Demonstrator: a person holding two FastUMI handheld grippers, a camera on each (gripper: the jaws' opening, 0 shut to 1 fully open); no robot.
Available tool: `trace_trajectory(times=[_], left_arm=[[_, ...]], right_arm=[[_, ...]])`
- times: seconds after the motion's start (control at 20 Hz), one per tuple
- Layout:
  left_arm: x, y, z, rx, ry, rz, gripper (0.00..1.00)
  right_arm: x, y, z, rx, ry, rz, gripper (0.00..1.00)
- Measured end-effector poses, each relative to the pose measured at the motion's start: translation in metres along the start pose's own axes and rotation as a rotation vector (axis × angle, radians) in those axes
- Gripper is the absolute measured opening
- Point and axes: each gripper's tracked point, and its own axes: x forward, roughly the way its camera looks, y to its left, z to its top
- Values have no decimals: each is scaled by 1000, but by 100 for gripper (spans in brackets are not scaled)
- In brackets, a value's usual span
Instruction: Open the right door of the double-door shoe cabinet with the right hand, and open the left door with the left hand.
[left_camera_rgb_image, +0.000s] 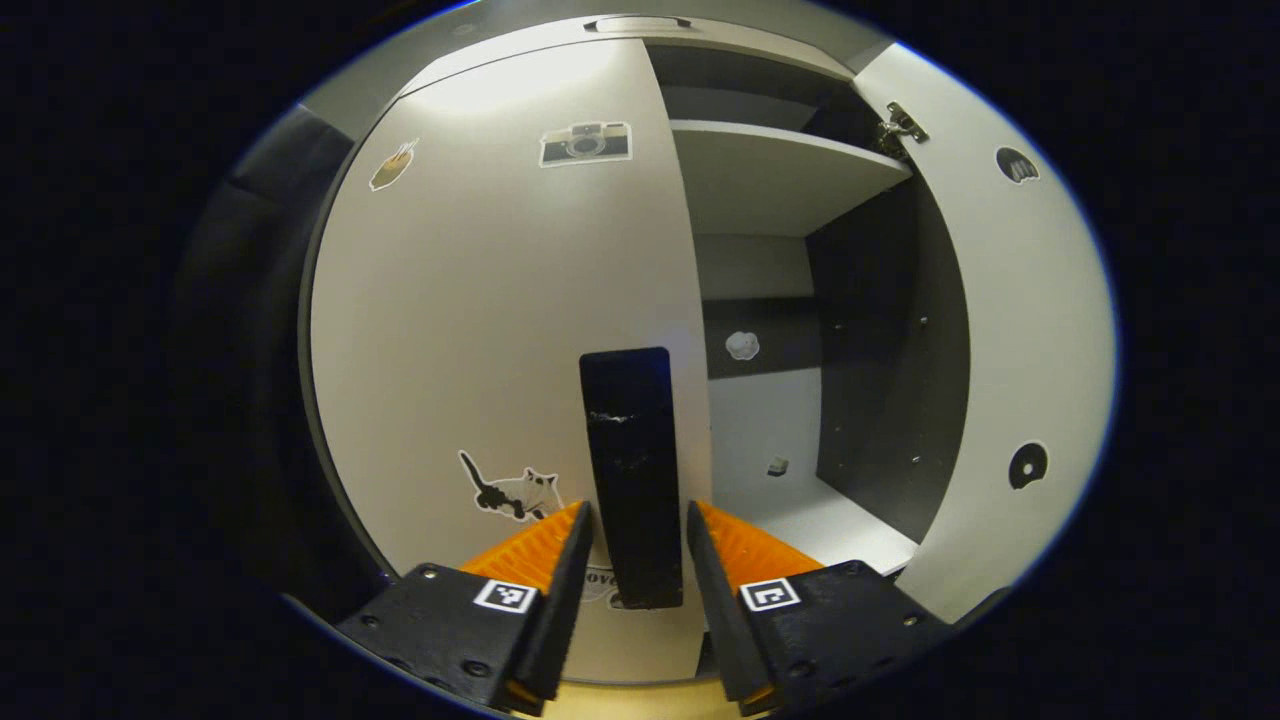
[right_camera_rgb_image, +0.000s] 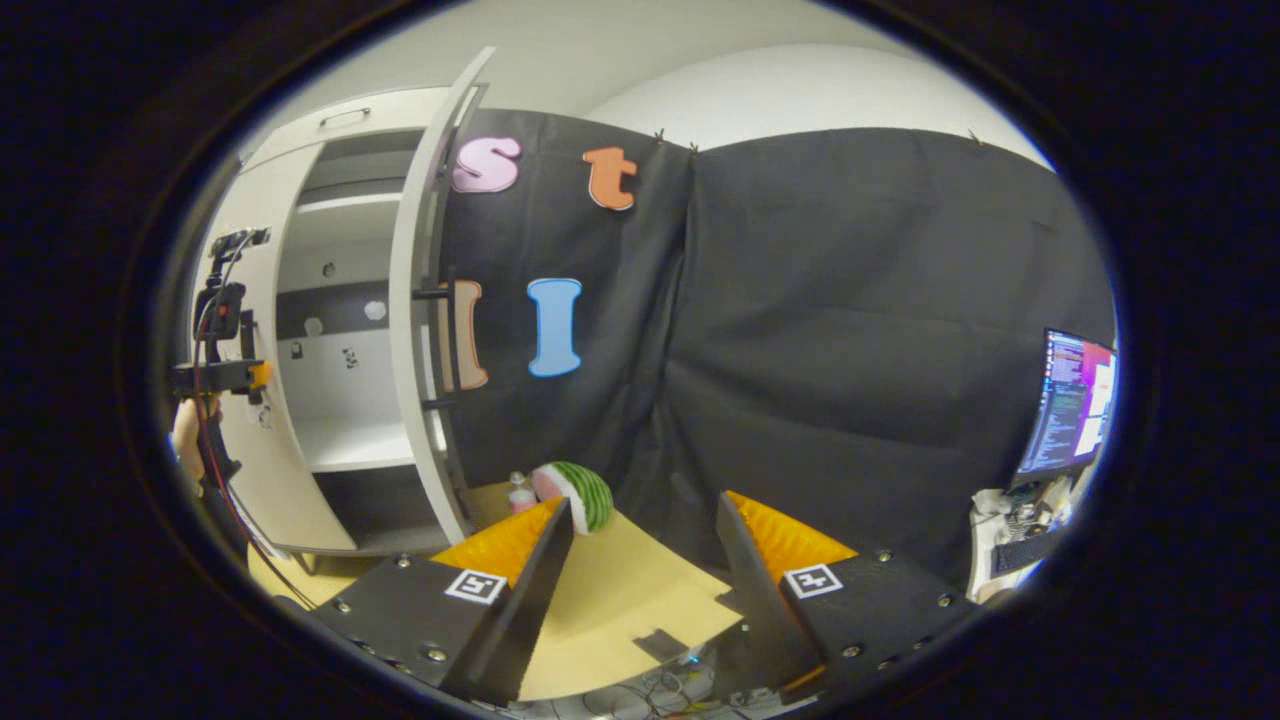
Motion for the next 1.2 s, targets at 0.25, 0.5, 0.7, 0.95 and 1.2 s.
trace_trajectory(times=[0.25,0.5,0.7,0.95,1.2], left_arm=[[0,-3,2,-26,-12,-30,31],[-2,-3,2,-30,-14,-59,24],[-7,-3,1,-38,-13,-92,23],[-25,-1,0,-48,-2,-143,23],[-35,2,-3,-52,12,-178,23]], right_arm=[[-5,1,-3,17,10,-20,86],[-2,8,7,-2,4,5,83],[10,19,16,-4,-1,46,86],[20,40,21,-14,-4,104,86],[11,51,14,-44,4,144,86]])
